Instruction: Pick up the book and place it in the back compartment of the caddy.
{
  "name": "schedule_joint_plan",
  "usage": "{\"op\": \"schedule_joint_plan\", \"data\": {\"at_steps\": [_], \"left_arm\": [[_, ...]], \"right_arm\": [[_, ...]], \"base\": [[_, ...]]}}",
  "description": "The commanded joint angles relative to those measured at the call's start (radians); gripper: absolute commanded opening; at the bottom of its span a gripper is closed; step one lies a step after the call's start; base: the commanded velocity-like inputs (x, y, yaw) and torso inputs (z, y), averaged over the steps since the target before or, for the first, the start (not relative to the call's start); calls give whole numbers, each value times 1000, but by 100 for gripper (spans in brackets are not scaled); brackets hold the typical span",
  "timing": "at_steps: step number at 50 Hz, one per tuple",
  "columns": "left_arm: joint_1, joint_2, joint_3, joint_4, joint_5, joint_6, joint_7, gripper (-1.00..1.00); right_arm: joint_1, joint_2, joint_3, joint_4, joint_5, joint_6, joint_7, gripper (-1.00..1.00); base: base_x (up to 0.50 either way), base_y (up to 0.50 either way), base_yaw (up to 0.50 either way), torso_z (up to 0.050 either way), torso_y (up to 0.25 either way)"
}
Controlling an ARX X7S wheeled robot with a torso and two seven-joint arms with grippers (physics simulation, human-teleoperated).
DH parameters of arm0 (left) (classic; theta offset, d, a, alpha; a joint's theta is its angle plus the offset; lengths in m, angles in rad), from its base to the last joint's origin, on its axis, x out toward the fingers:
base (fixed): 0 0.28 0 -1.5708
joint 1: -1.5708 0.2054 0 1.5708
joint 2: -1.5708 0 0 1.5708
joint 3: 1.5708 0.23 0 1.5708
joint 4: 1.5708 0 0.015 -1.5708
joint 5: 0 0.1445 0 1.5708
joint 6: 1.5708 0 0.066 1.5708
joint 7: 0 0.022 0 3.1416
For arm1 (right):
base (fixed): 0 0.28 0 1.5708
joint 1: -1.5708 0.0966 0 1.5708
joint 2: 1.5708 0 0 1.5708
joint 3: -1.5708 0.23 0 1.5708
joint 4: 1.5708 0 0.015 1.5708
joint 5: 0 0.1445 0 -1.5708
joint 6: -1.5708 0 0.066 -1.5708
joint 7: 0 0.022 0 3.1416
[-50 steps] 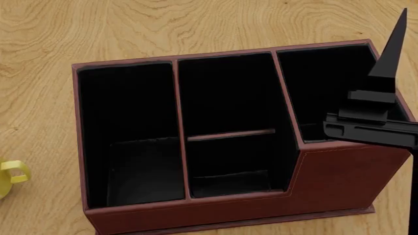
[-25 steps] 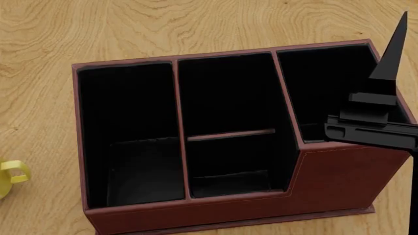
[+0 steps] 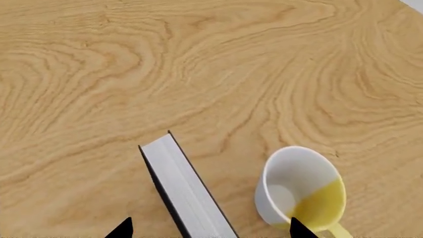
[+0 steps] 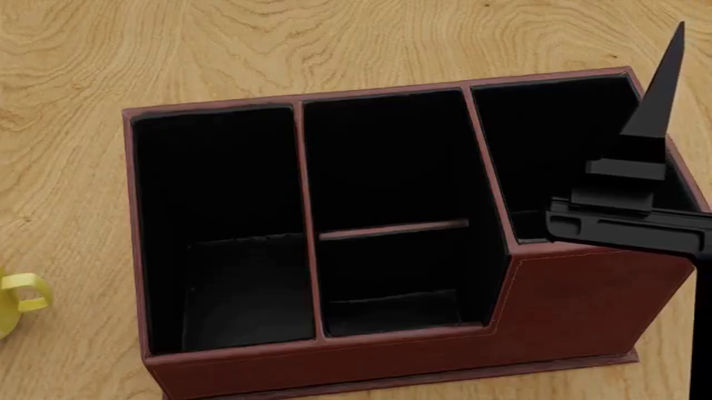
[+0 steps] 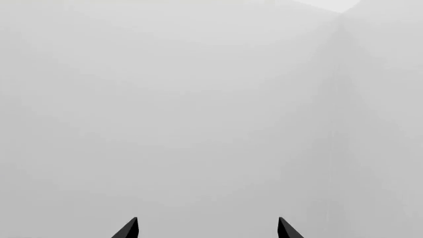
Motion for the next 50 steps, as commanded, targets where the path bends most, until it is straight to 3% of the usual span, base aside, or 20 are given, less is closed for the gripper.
{"op": "schedule_joint_plan", "data": {"at_steps": [1, 50], "left_arm": [[27, -17, 54, -75, 62, 80, 51, 100], [84, -51, 144, -322, 202, 302, 165, 100]], "right_arm": [[8, 4, -10, 1, 1, 4, 6, 100], [23, 19, -38, 4, 6, 11, 25, 100]], "base": [[0, 0, 0, 0, 0], [0, 0, 0, 0, 0]]}}
